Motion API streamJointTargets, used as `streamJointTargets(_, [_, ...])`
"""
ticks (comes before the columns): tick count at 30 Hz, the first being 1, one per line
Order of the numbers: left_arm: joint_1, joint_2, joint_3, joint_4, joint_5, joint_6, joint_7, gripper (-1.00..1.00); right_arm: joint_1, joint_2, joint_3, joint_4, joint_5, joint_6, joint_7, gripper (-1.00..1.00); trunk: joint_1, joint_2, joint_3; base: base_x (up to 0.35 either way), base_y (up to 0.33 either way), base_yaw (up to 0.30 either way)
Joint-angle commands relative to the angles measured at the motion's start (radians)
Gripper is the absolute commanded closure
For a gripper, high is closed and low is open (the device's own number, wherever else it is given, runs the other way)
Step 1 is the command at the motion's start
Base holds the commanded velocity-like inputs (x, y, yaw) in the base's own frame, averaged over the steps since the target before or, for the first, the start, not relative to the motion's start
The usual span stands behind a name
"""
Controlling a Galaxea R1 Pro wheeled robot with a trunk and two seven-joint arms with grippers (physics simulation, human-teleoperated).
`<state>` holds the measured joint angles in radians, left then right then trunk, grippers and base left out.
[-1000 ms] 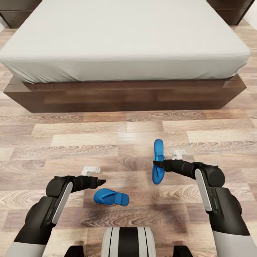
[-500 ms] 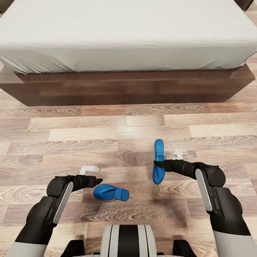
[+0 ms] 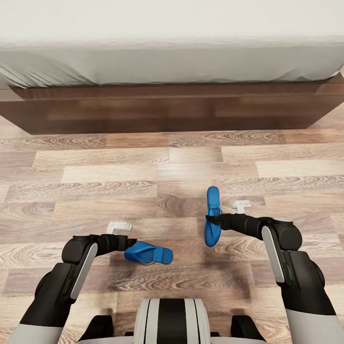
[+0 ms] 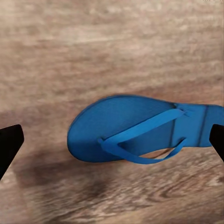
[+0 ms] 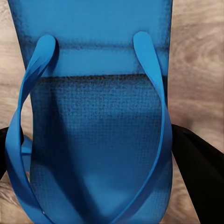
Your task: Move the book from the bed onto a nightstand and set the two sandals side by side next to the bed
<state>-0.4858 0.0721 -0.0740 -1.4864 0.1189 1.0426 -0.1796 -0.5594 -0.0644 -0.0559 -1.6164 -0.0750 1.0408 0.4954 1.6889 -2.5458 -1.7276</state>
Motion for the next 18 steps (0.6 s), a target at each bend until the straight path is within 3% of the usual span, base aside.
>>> streamJointTargets(1, [0.000,-0.001,0.000,-0.001,0.007,0.005,0.007,-1.00,-0.001,0.000,-0.001,0.000,-0.008,0.006,-0.003,1.00,0.000,0.000,-0.001,0.000,0.000,0.000])
streamJointTargets(10, [-0.011,-0.030,0.041,-0.100,0.008,0.004,0.018,-1.00,0.001,0.000,0.001,-0.001,-0.008,0.006,-0.003,1.00,0.000,0.000,-0.001,0.000,0.000,0.000])
streamJointTargets(12, [-0.019,-0.030,0.047,-0.110,0.009,-0.053,0.014,-1.00,0.001,0.000,0.001,-0.001,-0.008,0.006,-0.003,1.00,0.000,0.000,-0.001,0.000,0.000,0.000])
streamJointTargets(14, [-0.026,-0.023,0.043,-0.117,-0.006,-0.172,0.014,-1.00,0.001,0.000,0.003,-0.001,-0.008,0.006,-0.003,1.00,0.000,0.000,-0.001,0.000,0.000,0.000])
streamJointTargets(16, [-0.027,0.005,0.017,-0.119,-0.039,-0.246,0.009,-1.00,0.001,0.000,0.003,-0.001,-0.007,0.006,-0.003,1.00,0.000,0.000,-0.001,0.000,0.000,0.000])
streamJointTargets(17, [-0.028,0.017,0.002,-0.119,-0.048,-0.261,0.007,-1.00,0.002,0.000,0.002,-0.001,-0.007,0.006,-0.003,1.00,0.000,0.000,-0.001,0.000,0.000,0.000])
streamJointTargets(18, [-0.022,0.011,-0.003,-0.114,-0.053,-0.266,0.001,-1.00,-0.001,-0.006,-0.004,0.000,-0.003,0.000,-0.004,1.00,0.000,0.000,-0.001,0.000,0.000,0.000])
